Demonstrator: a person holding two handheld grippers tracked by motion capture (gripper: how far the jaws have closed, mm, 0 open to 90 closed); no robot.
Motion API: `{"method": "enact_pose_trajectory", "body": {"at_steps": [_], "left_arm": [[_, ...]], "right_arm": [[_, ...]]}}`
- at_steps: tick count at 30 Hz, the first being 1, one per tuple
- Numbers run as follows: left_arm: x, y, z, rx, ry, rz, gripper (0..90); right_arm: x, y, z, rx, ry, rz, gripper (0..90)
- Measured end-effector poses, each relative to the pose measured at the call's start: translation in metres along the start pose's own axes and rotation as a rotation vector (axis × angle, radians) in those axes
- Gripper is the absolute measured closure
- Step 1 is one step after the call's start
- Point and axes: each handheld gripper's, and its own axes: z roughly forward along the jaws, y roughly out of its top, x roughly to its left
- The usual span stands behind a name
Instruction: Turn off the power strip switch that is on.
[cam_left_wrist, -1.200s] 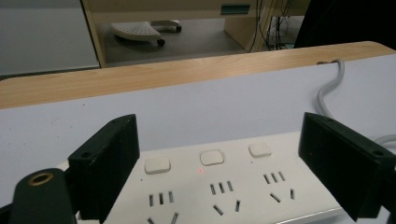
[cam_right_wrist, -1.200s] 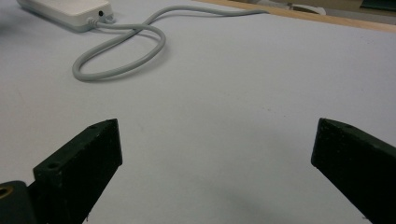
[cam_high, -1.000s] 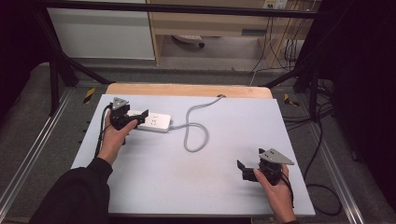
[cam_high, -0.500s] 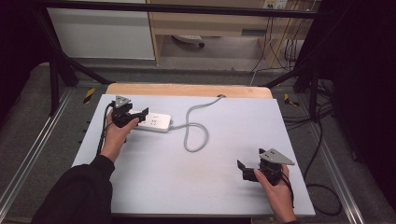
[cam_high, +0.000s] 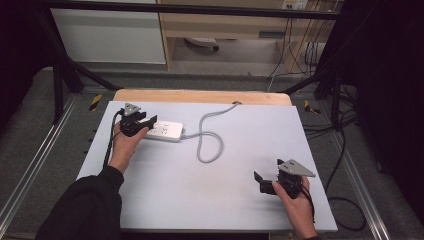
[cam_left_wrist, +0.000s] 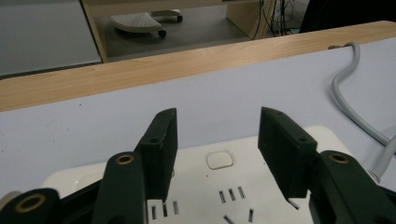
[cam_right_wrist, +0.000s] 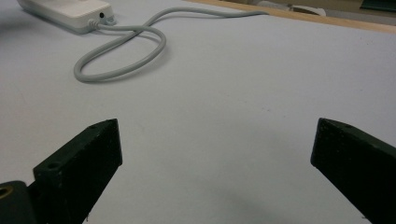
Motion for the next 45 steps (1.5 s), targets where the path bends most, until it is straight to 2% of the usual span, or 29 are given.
{"method": "enact_pose_trajectory", "body": {"at_steps": [4, 19, 38, 45], "left_arm": [[0.001, -0.001, 0.001, 0.017, -0.003, -0.001, 52.8], [0.005, -0.004, 0.005, 0.018, 0.015, -0.004, 61.3], [0.007, -0.01, 0.012, 0.046, -0.046, -0.015, 85.9], [0.005, -0.01, 0.015, 0.043, -0.057, -0.004, 90.0]], "right_arm": [[0.0, 0.0, 0.0, 0.0, 0.0, 0.001, 2.4], [0.0, 0.0, -0.001, -0.001, 0.0, 0.0, 2.3], [0.0, 0.0, -0.001, 0.0, 0.003, 0.006, 2.3], [0.0, 0.0, -0.001, -0.002, 0.003, 0.007, 2.3]]}}
